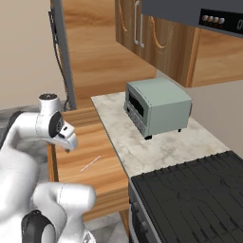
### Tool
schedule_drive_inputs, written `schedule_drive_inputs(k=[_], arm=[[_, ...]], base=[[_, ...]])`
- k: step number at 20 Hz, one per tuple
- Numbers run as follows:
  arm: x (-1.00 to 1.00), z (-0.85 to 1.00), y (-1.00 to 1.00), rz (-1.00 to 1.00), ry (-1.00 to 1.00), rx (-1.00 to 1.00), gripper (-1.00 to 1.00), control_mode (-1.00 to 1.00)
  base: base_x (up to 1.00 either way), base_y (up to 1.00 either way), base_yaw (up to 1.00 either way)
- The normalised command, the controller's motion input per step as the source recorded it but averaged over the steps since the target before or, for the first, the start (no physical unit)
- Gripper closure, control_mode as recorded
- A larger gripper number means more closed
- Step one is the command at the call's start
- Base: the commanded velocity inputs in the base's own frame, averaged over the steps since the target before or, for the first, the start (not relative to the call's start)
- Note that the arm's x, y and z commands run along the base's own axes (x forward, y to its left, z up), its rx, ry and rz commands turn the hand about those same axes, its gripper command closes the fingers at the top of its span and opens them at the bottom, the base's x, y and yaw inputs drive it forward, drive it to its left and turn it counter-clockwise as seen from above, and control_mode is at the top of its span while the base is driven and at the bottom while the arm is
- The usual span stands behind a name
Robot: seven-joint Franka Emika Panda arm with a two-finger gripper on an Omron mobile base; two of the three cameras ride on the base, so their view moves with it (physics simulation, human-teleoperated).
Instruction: Take a straw from the drawer in front and place it inside the glass cup on the dining counter.
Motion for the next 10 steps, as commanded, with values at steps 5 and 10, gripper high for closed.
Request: schedule_drive_inputs(k=[5, 10], arm=[[0.83, -0.88, -0.25, -0.2, 0.16, 0.0, -1.0, -1.0], [0.87, -0.8, 0.0, -0.03, 0.0, 0.0, -1.0, -1.0]], base=[[0.0, 0.0, 0.0], [0.0, 0.0, 0.0]])
